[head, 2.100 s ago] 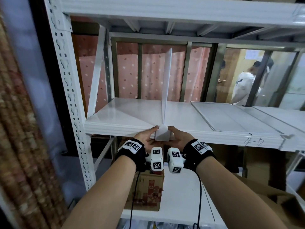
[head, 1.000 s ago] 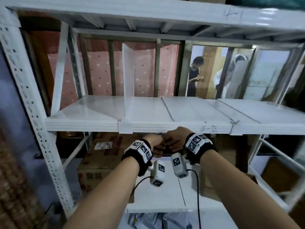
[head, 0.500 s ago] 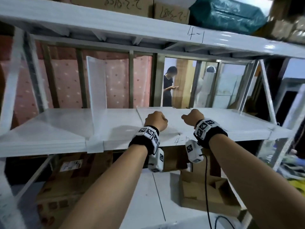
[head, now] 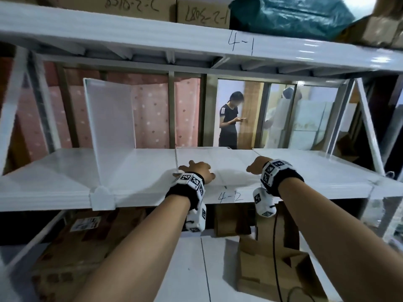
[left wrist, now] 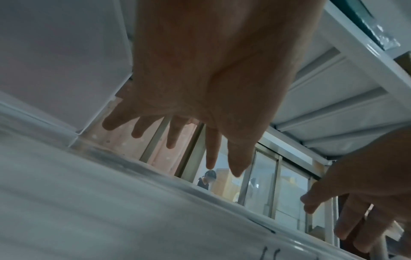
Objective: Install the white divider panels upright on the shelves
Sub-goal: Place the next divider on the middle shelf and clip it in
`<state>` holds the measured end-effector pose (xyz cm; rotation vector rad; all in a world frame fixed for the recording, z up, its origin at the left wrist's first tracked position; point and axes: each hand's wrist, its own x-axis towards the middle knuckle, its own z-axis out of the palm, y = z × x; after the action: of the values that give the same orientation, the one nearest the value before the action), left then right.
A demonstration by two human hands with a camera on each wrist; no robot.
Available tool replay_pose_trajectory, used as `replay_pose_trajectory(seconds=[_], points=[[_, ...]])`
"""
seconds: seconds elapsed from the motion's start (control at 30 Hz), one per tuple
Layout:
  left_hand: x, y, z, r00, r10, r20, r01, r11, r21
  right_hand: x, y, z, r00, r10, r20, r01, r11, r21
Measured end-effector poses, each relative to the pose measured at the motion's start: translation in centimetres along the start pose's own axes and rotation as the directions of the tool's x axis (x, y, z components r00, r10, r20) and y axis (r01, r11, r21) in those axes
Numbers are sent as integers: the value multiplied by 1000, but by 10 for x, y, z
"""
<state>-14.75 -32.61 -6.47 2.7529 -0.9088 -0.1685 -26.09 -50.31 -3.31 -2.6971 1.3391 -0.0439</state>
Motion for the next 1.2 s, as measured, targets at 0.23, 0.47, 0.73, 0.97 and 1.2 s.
replay_pose_trajectory(seconds=[0.23,0.47,0.73,0.97,1.2], points=[[-36,49,7,997,4,80,-13,993,115,13,11,11,968,-249,-28,249,969,-11],[-43,65,24,993,-92,69,84,991,107,13,31,-7,952,-299,63,264,908,325],[-6,64,47,990,-134,-48,132,990,-54,15,35,-18,991,-129,28,55,597,800],[-47,67,12,968,-189,-163,160,971,-177,-2,34,-60,971,130,-199,153,302,941],[-38,68,23,983,23,-185,-92,924,-372,-36,14,-76,876,140,-461,427,218,878]])
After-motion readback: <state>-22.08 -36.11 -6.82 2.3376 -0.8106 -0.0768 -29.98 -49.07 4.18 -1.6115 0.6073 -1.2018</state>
